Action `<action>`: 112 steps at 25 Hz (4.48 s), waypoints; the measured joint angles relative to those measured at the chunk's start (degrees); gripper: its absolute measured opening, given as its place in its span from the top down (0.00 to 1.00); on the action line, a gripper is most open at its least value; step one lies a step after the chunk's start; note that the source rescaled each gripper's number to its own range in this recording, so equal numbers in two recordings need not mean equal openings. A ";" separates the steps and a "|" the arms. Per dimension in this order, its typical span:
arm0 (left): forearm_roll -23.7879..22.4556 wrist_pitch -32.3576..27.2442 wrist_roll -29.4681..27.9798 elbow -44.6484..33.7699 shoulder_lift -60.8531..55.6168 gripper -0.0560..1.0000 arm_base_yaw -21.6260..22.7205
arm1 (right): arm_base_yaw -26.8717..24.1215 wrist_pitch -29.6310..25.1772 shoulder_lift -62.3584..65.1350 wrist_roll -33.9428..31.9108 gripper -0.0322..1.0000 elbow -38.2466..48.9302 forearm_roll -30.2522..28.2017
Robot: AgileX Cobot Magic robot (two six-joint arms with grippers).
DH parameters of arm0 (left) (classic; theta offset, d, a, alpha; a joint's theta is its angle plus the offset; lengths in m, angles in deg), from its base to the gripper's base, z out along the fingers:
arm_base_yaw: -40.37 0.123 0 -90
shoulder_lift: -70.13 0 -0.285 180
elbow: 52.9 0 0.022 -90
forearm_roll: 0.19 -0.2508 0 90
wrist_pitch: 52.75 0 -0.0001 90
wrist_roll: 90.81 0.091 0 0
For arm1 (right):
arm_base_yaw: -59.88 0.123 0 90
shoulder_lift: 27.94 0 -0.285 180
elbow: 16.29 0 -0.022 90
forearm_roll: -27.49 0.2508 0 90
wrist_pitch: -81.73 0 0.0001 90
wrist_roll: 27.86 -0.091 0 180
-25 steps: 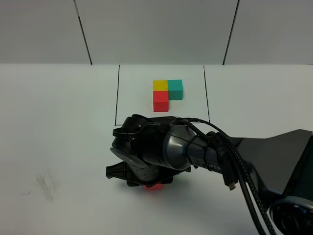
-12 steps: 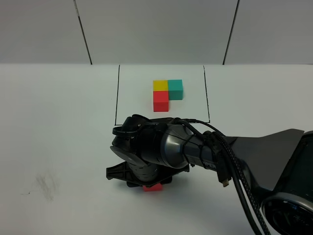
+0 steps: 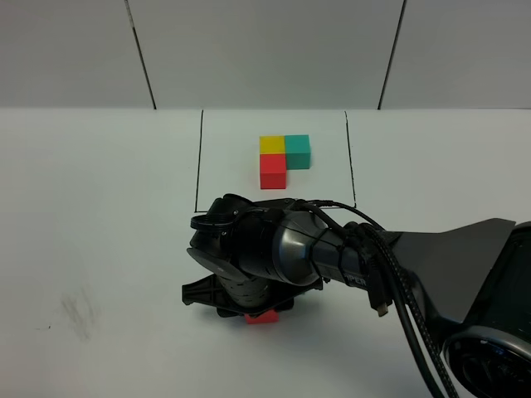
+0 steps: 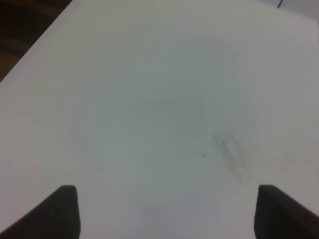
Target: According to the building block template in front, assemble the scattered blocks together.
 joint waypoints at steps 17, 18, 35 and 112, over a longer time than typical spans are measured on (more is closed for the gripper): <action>0.00 0.00 0.00 0.00 0.00 0.33 0.00 | 0.00 -1.68 0.00 3.11 0.59 -0.11 2.25; 0.00 0.00 0.00 0.00 0.00 0.33 0.00 | 0.00 -1.70 0.22 4.06 0.51 -0.11 2.55; 0.00 0.00 0.00 0.00 0.00 0.33 0.00 | 0.00 -14.22 15.03 13.23 0.05 0.39 -2.15; 0.00 0.00 0.00 0.00 0.00 0.33 0.00 | -55.19 -6.71 128.92 55.23 0.14 63.60 18.38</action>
